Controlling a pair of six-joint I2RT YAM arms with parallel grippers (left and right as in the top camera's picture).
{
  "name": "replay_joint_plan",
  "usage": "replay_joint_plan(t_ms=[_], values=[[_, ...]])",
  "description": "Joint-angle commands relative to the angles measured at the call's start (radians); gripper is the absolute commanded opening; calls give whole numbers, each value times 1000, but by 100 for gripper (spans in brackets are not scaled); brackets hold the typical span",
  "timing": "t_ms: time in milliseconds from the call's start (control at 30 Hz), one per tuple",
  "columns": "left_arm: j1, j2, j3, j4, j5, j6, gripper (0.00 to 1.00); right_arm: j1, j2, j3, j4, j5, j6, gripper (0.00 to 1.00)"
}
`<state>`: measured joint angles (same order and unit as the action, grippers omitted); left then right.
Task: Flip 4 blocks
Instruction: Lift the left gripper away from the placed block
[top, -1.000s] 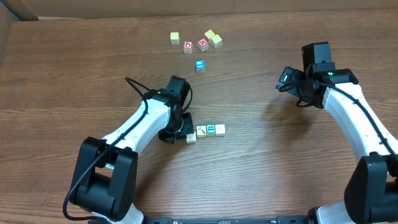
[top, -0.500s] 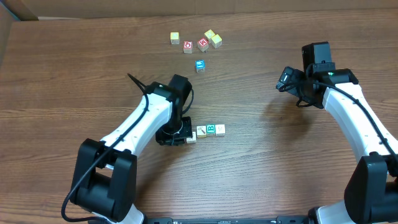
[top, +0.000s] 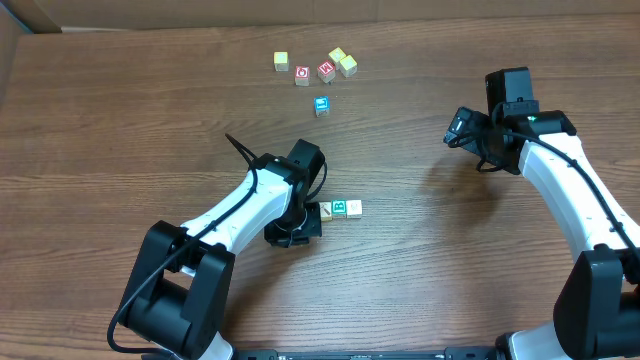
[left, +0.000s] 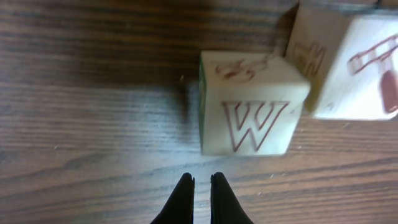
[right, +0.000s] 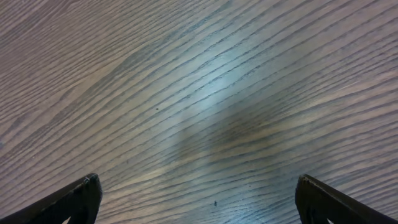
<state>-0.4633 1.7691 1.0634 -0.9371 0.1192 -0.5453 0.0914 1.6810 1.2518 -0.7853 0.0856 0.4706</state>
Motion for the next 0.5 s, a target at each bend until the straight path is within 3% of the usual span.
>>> replay_joint_plan(t_ms=[0,467], values=[[-3,-17,-9,33,-3,-17,4,-2,-11,14,6,2,-4,100],[-2,-17,-9,98,-4,-17,4,-2,-11,14,6,2,-4,100]])
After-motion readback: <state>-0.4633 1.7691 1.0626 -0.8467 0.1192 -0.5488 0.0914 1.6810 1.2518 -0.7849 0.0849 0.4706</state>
